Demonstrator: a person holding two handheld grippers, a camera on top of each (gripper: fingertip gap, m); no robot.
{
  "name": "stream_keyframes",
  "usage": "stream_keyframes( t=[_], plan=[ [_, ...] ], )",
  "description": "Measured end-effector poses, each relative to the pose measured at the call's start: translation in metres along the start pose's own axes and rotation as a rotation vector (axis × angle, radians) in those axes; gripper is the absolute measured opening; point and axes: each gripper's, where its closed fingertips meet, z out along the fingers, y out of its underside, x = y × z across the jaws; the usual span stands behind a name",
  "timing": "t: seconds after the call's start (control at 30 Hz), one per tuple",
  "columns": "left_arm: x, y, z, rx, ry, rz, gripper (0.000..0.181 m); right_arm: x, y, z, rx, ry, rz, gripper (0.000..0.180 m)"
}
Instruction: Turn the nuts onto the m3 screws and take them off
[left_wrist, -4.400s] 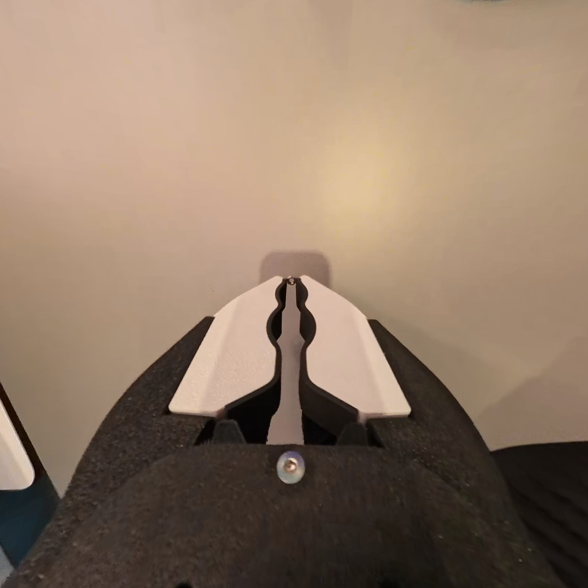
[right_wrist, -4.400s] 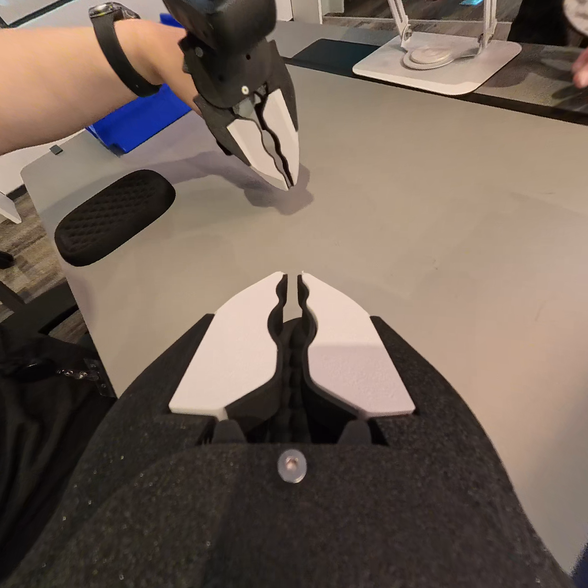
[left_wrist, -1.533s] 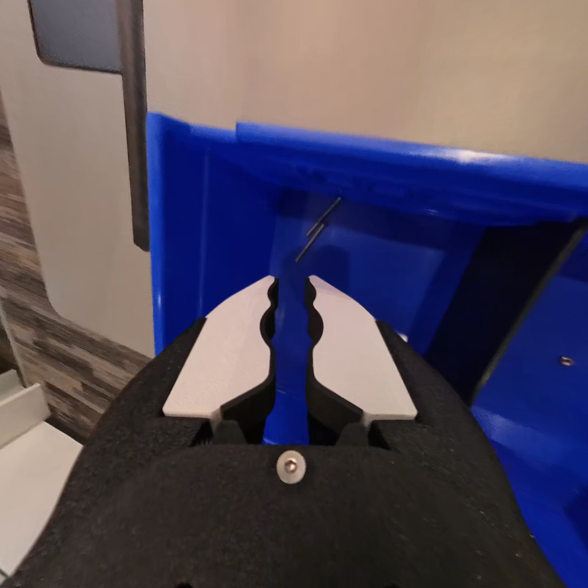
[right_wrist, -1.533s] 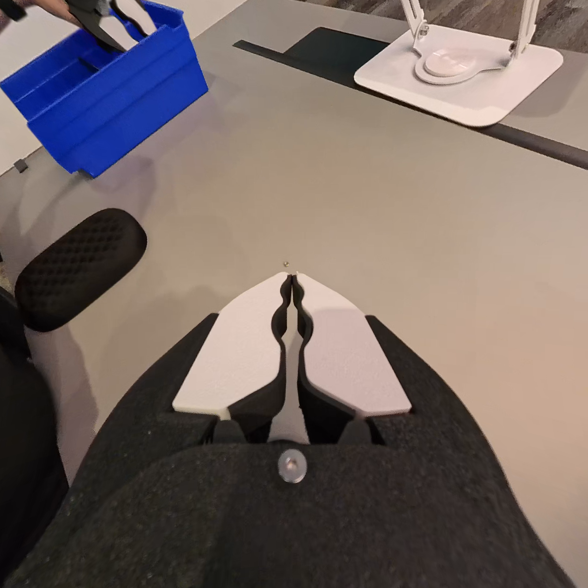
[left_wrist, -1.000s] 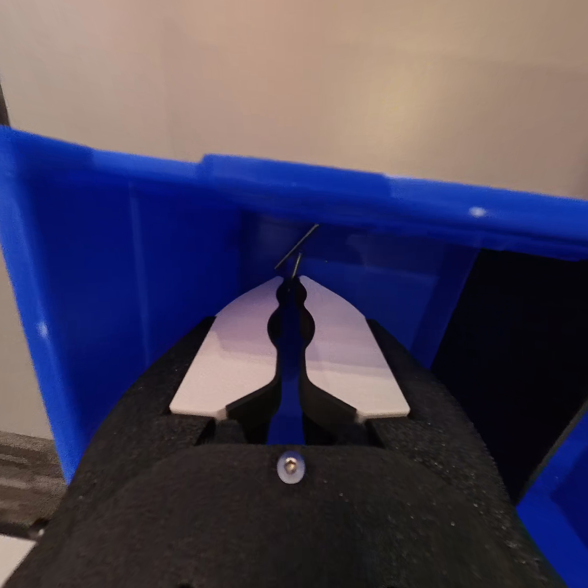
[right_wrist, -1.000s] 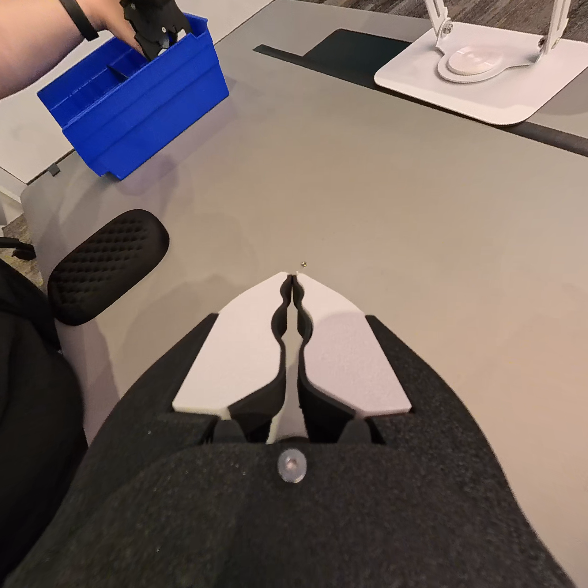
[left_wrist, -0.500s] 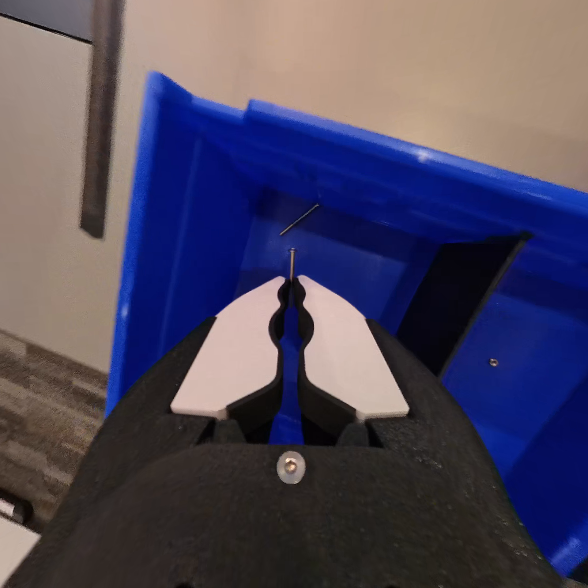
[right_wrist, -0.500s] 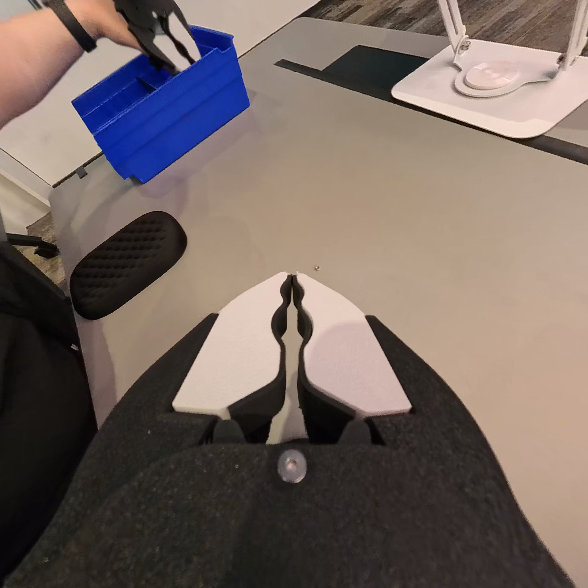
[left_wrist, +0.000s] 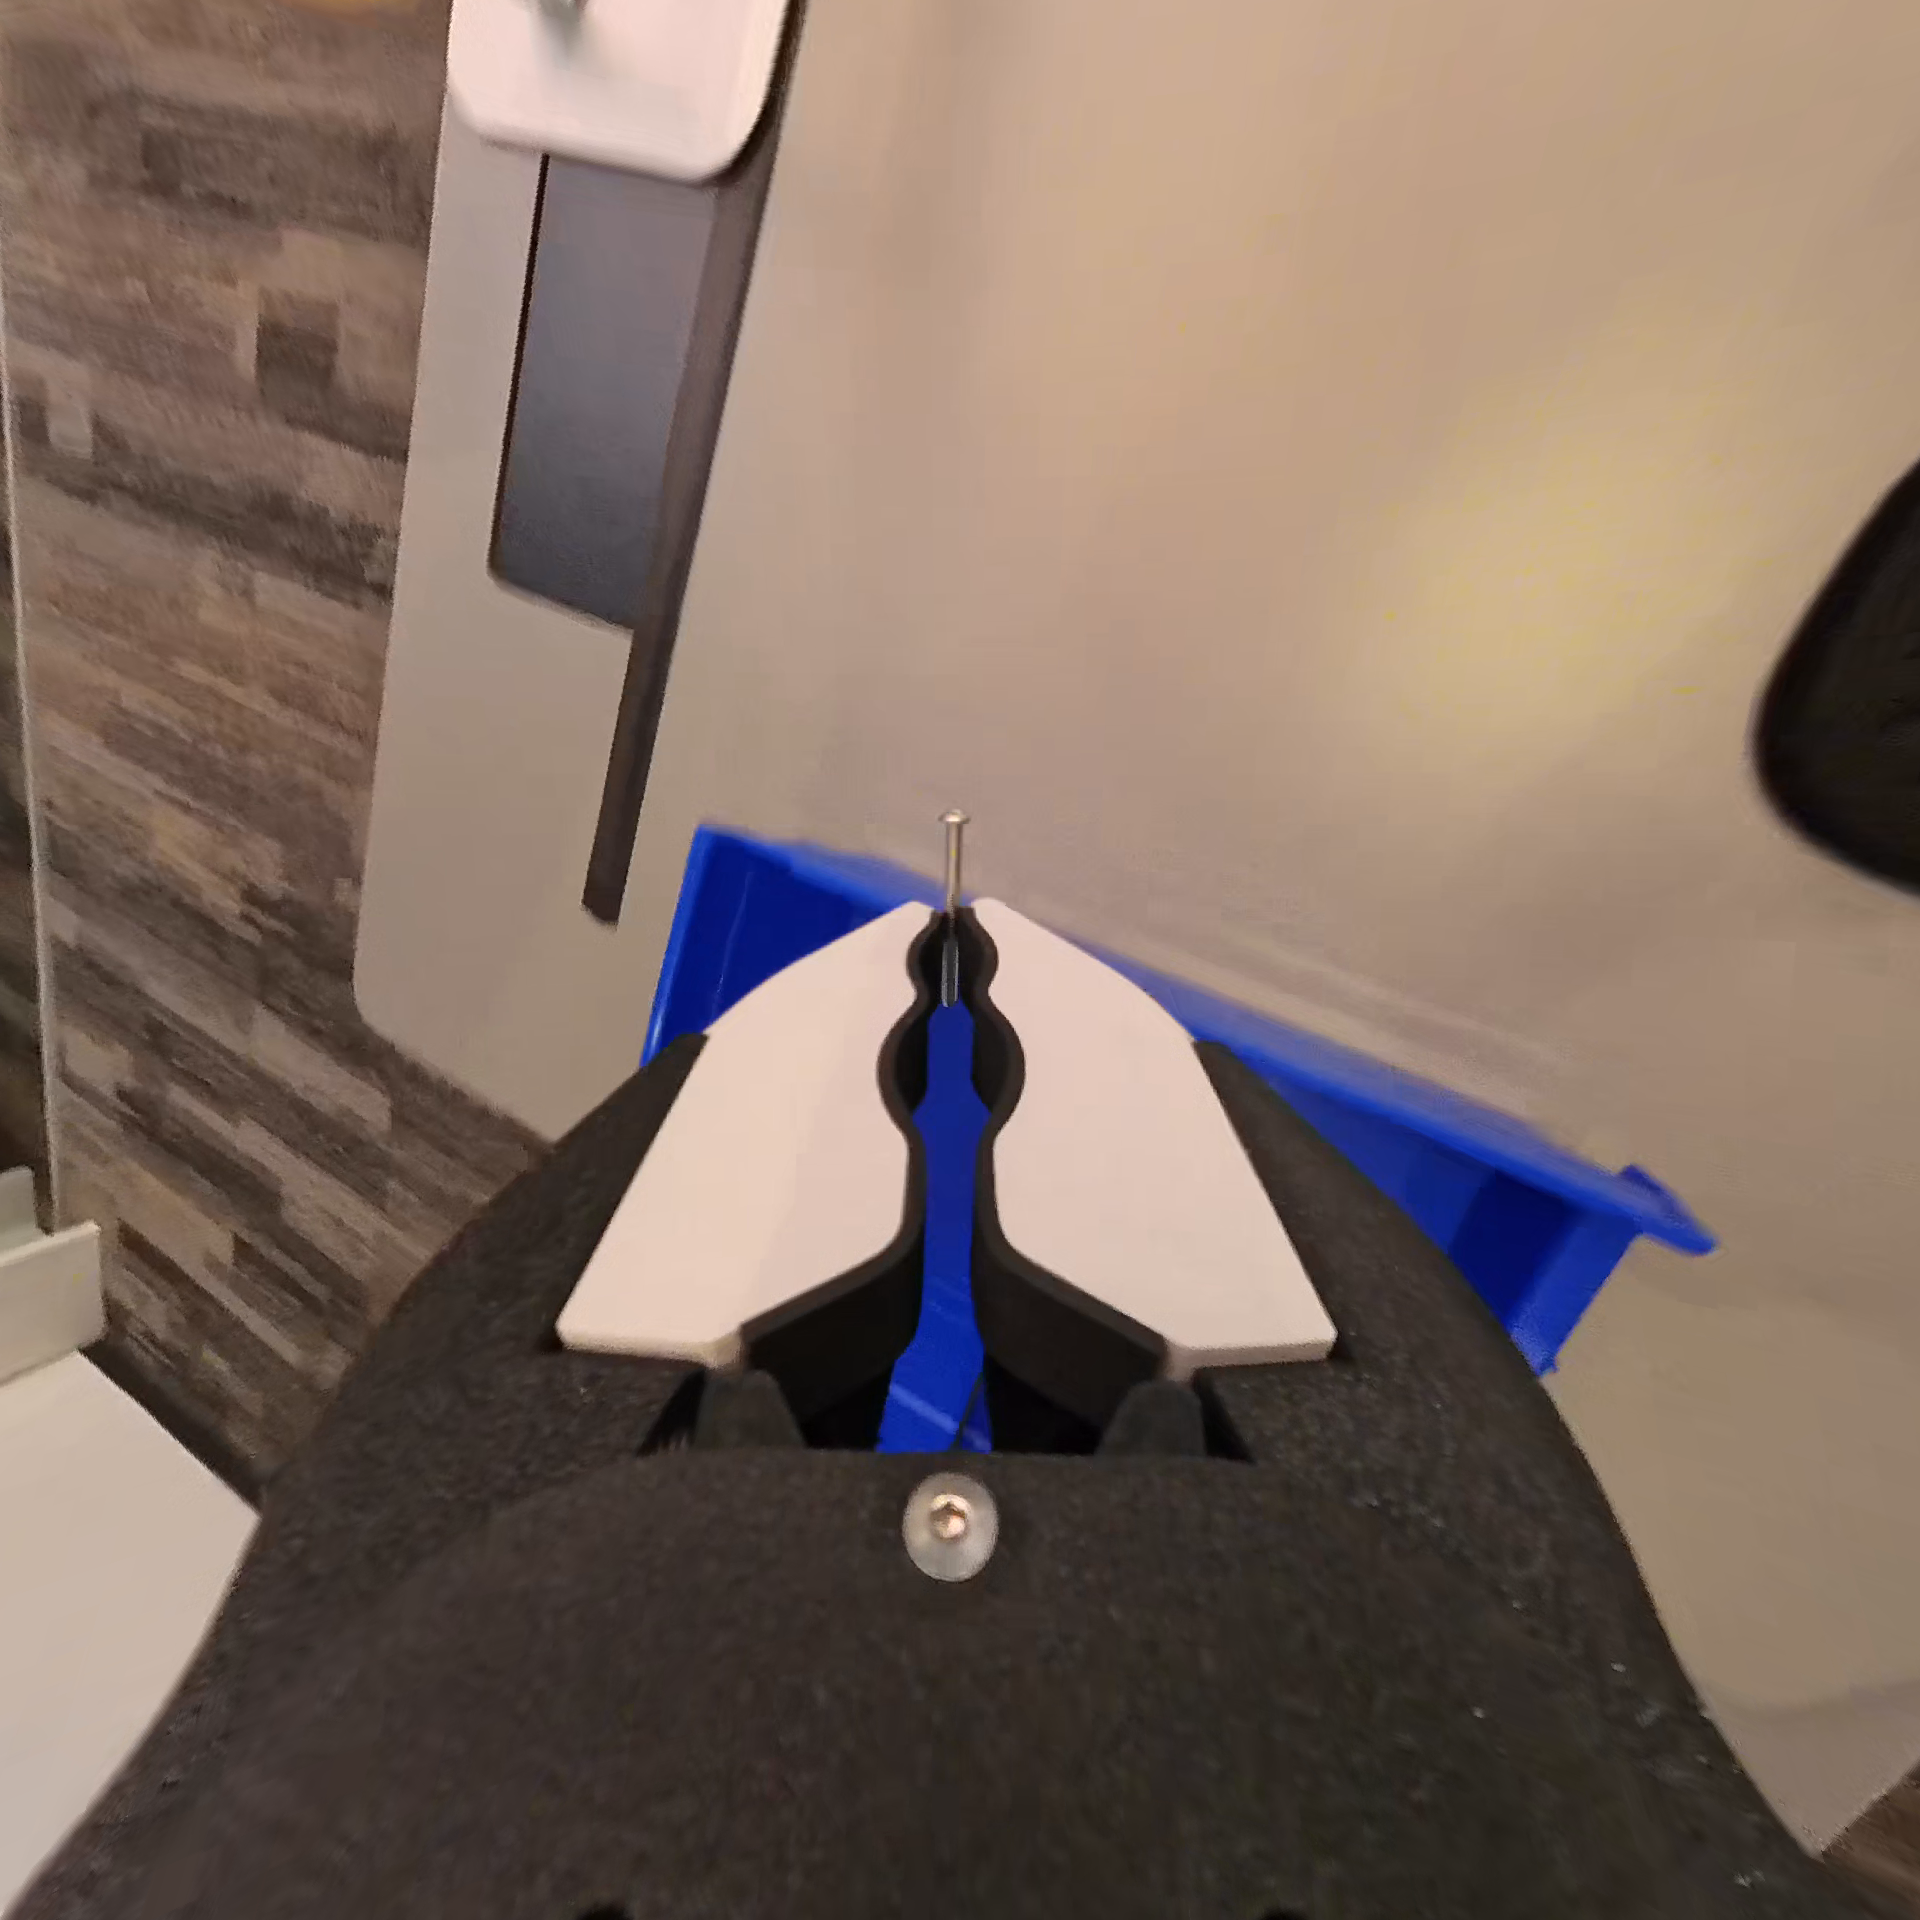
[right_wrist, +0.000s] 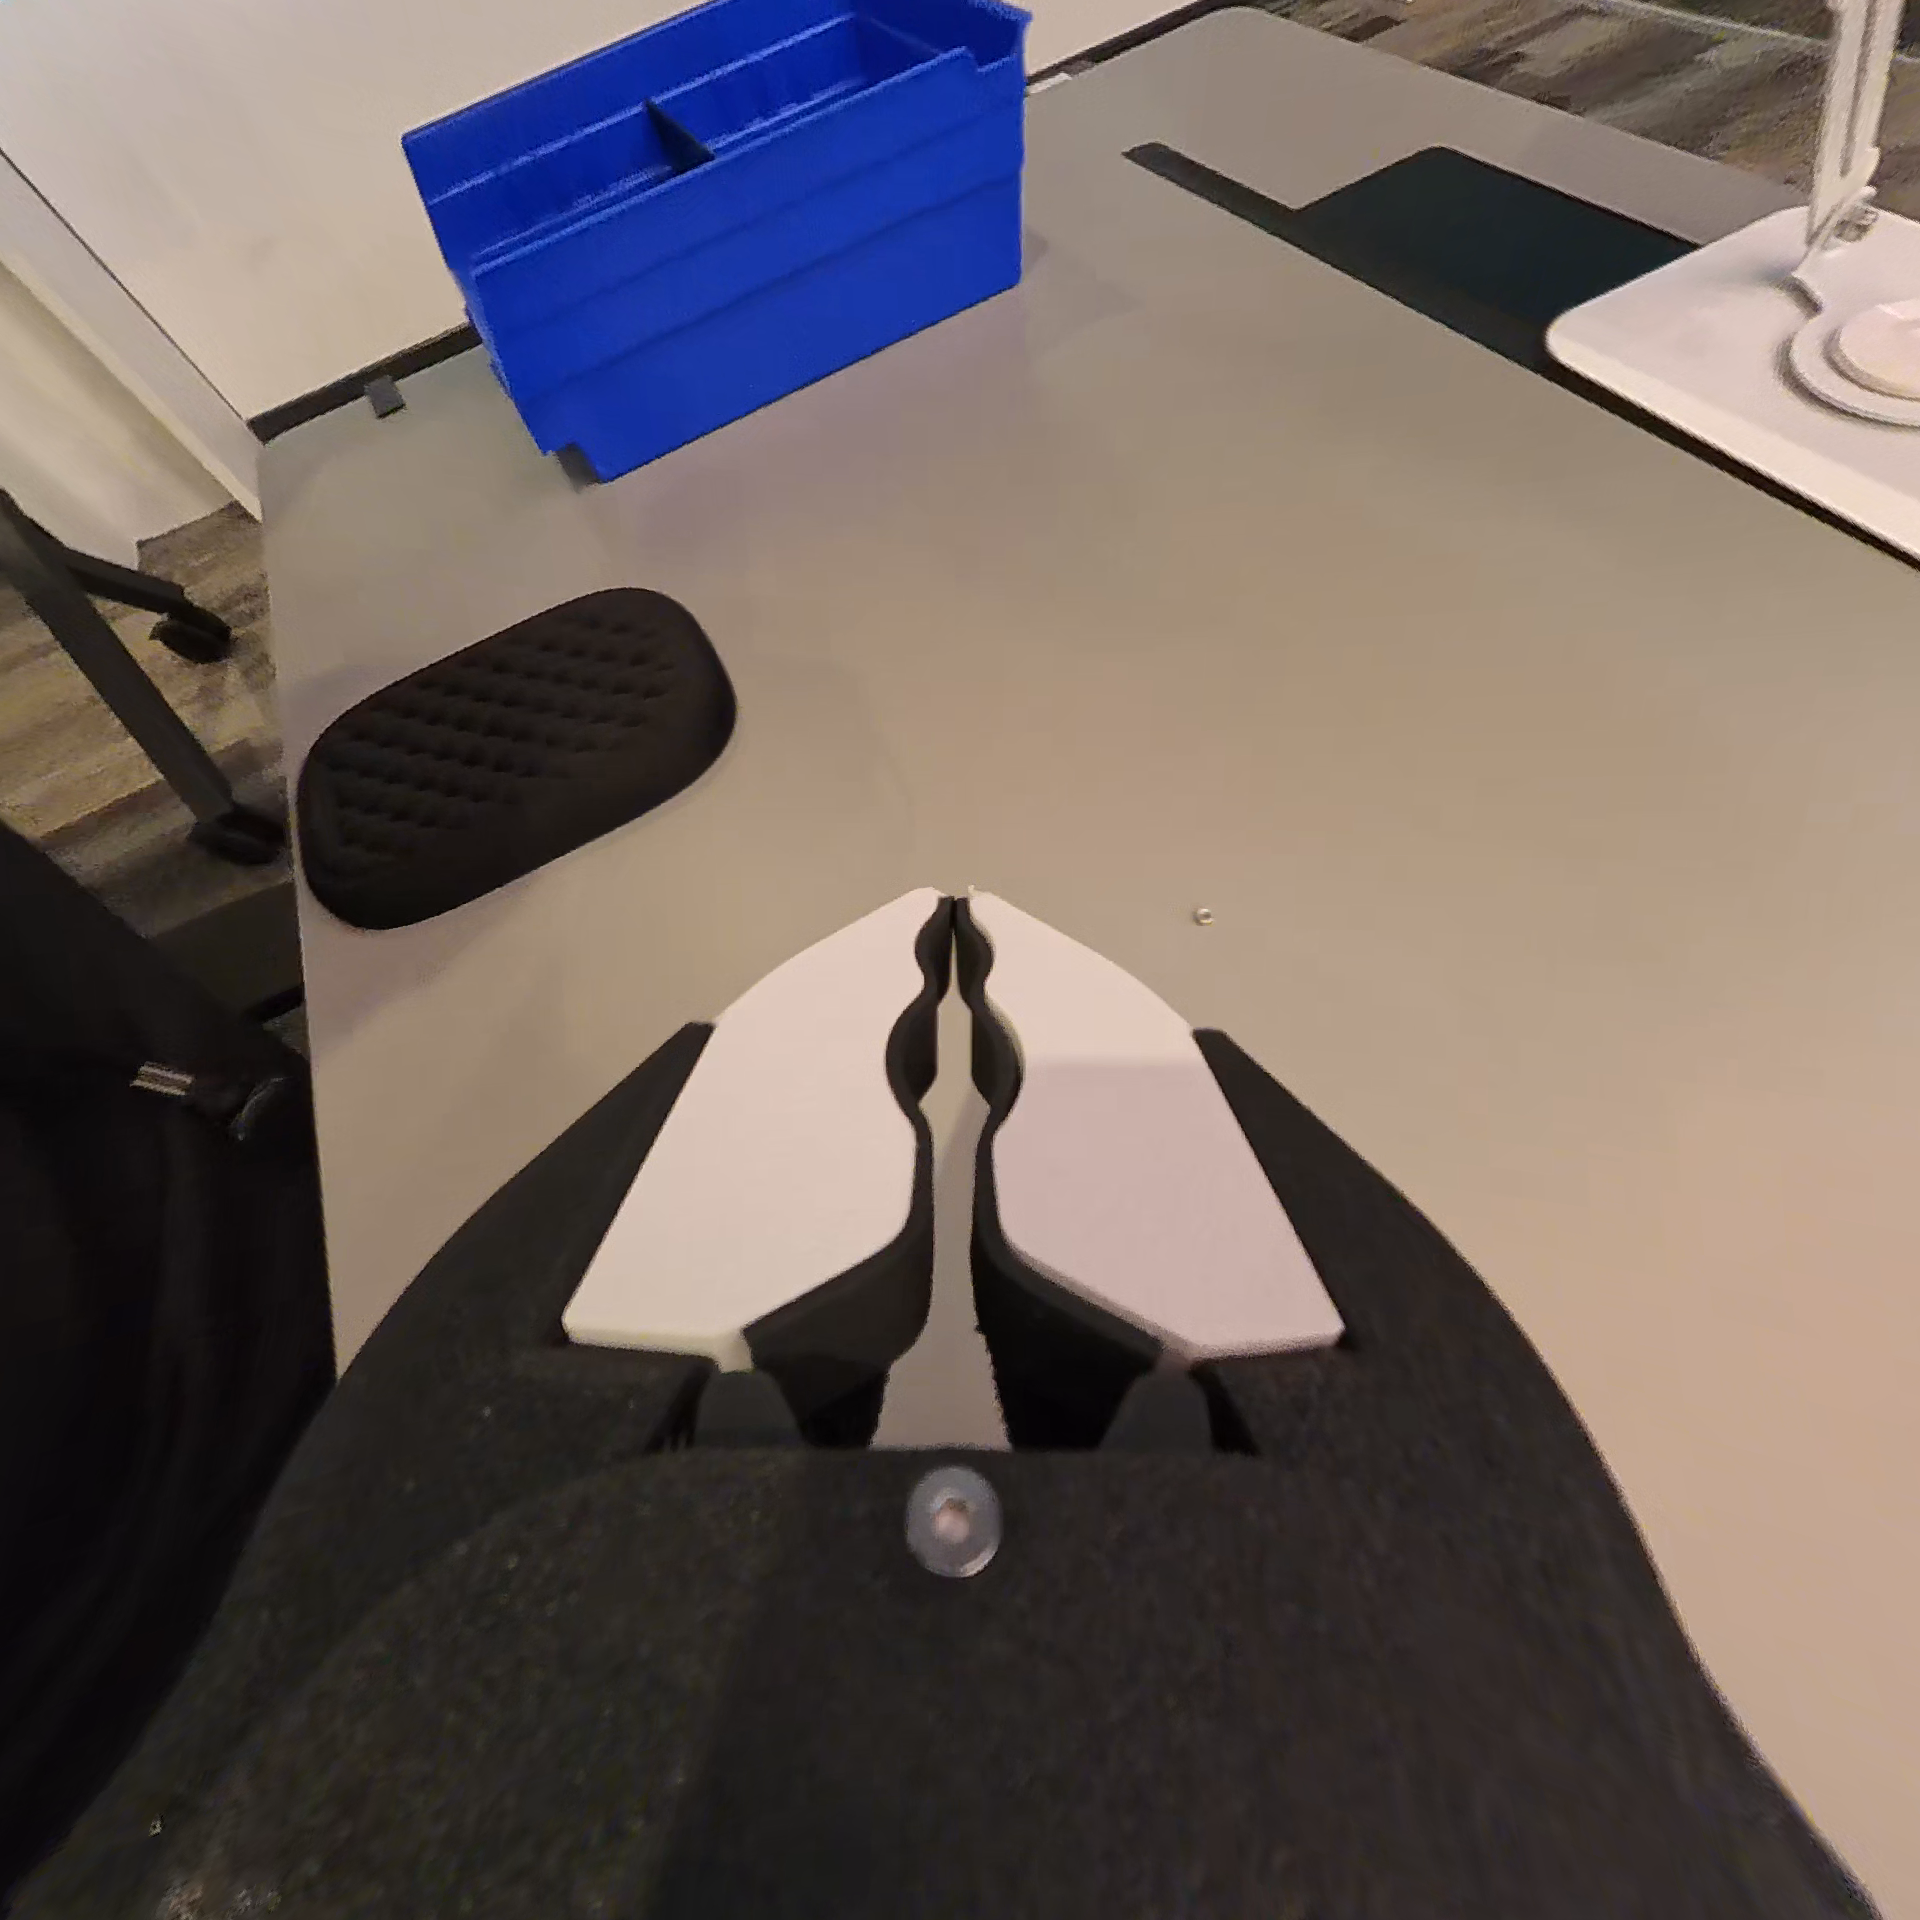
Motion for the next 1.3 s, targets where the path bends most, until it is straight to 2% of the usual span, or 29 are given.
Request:
stream_keyframes(
  t=[0.03, 0.3, 0.5, 0.63, 0.8, 1.1, 1.3],
  plan=[
    [0.01, -0.016, 0.001, 0.015, 0.013, 0.02, 0.003, -0.003, 0.001, 0.001, -0.001, 0.0, -0.012, 0.0],
    [0.106, -0.144, 0.04, 0.123, 0.168, 0.099, 0.002, -0.031, 0.015, -0.006, 0.035, -0.014, -0.082, 0.0],
    [0.159, -0.2, 0.083, 0.095, 0.265, 0.107, 0.002, -0.032, 0.029, -0.018, 0.051, 0.025, -0.119, 0.0],
    [0.18, -0.223, 0.102, 0.066, 0.312, 0.085, 0.002, -0.026, 0.03, -0.024, 0.049, 0.091, -0.192, 0.0],
    [0.193, -0.237, 0.112, 0.027, 0.34, 0.086, 0.002, -0.014, 0.02, -0.023, 0.025, 0.232, -0.377, 0.008],
    [0.216, -0.25, 0.109, -0.033, 0.399, 0.09, 0.002, -0.005, -0.002, 0.01, -0.073, 0.382, -0.828, 0.013],
    [0.223, -0.255, 0.109, -0.048, 0.432, 0.055, 0.002, 0.005, -0.003, 0.026, -0.117, 0.45, -0.996, 0.016]
  ],
)
